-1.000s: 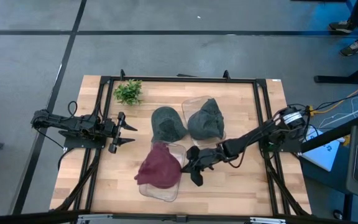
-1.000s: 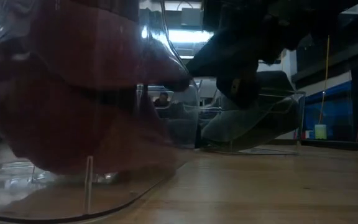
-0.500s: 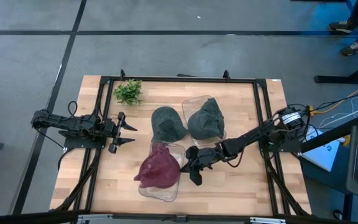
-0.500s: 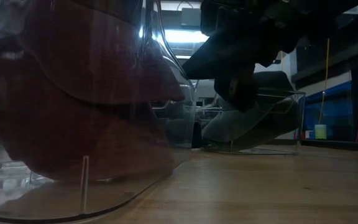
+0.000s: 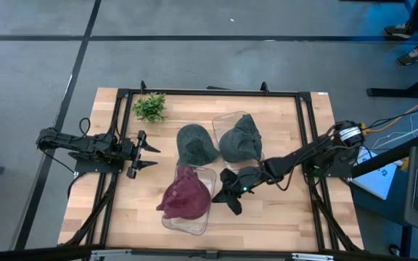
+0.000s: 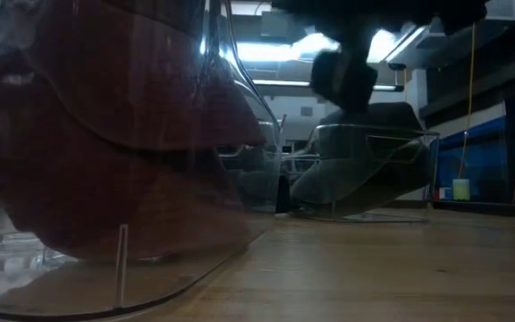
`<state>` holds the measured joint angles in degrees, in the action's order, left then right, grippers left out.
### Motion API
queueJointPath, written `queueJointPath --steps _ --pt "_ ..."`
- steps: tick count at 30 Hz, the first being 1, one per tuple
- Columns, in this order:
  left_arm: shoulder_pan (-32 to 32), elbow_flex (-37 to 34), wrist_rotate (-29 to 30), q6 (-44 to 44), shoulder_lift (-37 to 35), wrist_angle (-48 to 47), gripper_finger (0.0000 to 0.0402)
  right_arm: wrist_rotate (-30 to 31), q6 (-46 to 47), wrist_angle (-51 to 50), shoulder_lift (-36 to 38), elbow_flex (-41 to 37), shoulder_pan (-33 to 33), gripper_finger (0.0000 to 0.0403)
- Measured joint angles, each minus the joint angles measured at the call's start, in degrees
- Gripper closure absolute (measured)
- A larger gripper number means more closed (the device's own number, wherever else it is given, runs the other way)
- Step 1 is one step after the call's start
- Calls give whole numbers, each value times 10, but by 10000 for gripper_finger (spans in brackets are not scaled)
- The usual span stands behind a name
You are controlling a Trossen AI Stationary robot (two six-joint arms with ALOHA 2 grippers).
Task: Pick & Place hat
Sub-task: Adjust the left transparent bin
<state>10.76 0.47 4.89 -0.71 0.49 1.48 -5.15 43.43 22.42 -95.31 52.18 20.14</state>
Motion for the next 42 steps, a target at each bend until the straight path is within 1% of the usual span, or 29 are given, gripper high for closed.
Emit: queueJointPath --steps 3,6,8,10,13,15,17,20,22,25,29,33,35,37,42 --pt "0 0 0 0 0 0 196 -30 -28 2 21 1 1 396" --pt "0 0 0 0 0 0 194 -58 -75 2 44 -3 3 396" --pt "0 0 0 0 0 0 193 -62 -107 4 66 -16 3 396" --pt "0 0 0 0 0 0 192 -44 -118 4 91 -37 3 396" --pt "0 0 0 0 0 0 193 -2 -107 4 130 -77 3 396" --pt "0 0 0 0 0 0 194 15 -87 4 155 -105 3 396" --pt "0 0 0 0 0 0 196 20 -56 1 177 -133 3 396" --pt "0 0 0 0 0 0 195 20 3 -28 186 -153 10 396" --pt "0 0 0 0 0 0 193 21 24 -56 182 -157 19 396" --pt "0 0 0 0 0 0 192 24 27 -102 163 -151 23 396" --pt "0 0 0 0 0 0 194 64 22 -172 123 -117 22 396" --pt "0 0 0 0 0 0 196 102 -24 -221 73 -72 26 395" --pt "0 0 0 0 0 0 195 116 -59 -220 49 -47 31 395" --pt "0 0 0 0 0 0 194 118 -96 -224 25 -22 37 395" --pt "0 0 0 0 0 0 192 116 -150 -252 -33 38 48 395"
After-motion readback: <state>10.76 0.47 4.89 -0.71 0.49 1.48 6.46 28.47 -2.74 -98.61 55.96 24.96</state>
